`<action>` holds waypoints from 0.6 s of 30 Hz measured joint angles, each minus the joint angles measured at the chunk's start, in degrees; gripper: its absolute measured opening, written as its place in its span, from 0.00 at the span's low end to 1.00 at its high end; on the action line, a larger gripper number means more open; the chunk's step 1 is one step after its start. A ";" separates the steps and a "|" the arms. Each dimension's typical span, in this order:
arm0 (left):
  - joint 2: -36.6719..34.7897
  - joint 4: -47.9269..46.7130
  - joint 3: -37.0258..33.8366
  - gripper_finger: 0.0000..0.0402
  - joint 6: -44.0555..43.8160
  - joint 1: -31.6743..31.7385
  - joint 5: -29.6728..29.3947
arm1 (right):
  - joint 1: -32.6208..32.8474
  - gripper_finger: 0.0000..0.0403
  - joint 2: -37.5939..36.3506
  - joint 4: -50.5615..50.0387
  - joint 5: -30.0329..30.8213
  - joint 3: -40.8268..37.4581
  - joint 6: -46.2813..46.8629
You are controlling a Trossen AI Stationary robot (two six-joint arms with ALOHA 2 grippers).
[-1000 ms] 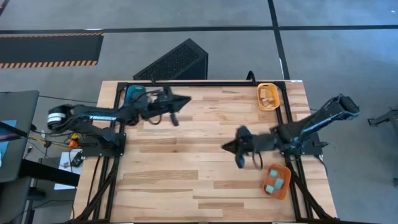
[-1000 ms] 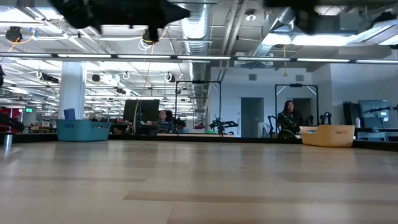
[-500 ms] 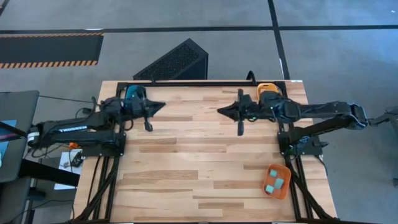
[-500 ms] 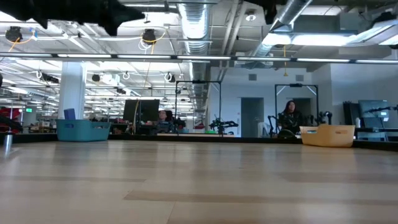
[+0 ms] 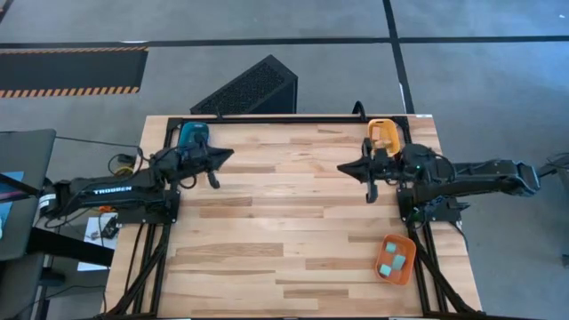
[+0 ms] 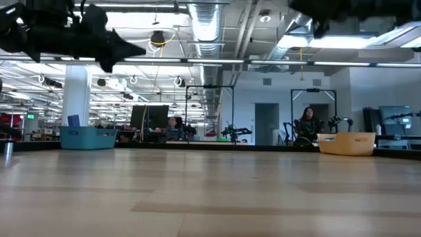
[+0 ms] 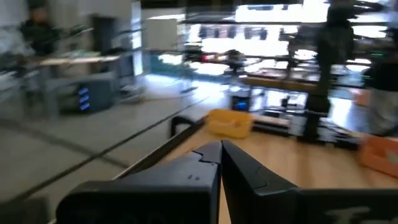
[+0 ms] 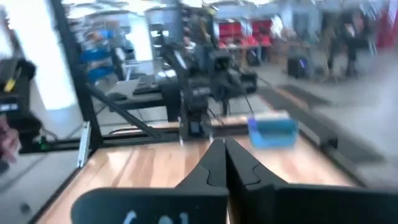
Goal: Sort & place blocks by color
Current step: Return to Home Position
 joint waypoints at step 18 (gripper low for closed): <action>-7.89 2.31 -5.08 0.00 3.24 3.31 12.45 | -8.11 0.02 -17.89 -5.56 -5.84 -9.37 -4.56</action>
